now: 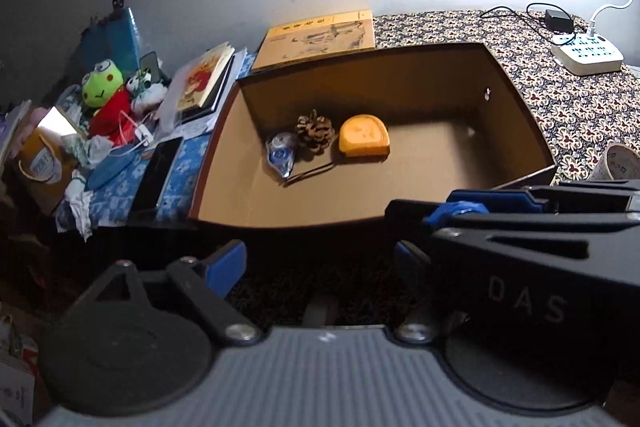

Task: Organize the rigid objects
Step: 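Move the right gripper out of the box down to the silver scissors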

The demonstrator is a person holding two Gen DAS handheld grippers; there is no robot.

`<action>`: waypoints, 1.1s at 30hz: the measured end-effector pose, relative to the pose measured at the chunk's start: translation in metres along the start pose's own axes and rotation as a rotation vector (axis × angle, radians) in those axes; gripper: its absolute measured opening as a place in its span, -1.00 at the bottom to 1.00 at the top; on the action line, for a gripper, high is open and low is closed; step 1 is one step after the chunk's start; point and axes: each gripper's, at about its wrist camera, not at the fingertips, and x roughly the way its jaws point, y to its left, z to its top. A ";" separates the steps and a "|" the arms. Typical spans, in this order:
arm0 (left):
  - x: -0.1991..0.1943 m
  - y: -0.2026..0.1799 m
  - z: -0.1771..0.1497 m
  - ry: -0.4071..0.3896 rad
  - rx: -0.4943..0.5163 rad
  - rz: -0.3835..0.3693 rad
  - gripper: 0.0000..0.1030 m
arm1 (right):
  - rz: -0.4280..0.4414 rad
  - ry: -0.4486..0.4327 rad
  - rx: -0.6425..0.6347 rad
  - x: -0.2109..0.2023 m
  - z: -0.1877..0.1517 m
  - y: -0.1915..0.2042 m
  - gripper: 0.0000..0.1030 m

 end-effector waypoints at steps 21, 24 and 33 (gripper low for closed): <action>0.024 0.006 -0.043 0.125 -0.032 0.054 0.58 | -0.025 -0.050 -0.044 0.018 -0.045 0.000 -0.63; 0.029 0.007 -0.048 0.145 -0.030 0.055 0.58 | -0.022 -0.040 -0.039 0.021 -0.051 0.000 -0.63; 0.039 0.011 -0.068 0.180 -0.051 0.013 0.58 | -0.017 0.007 -0.059 0.028 -0.068 -0.003 -0.66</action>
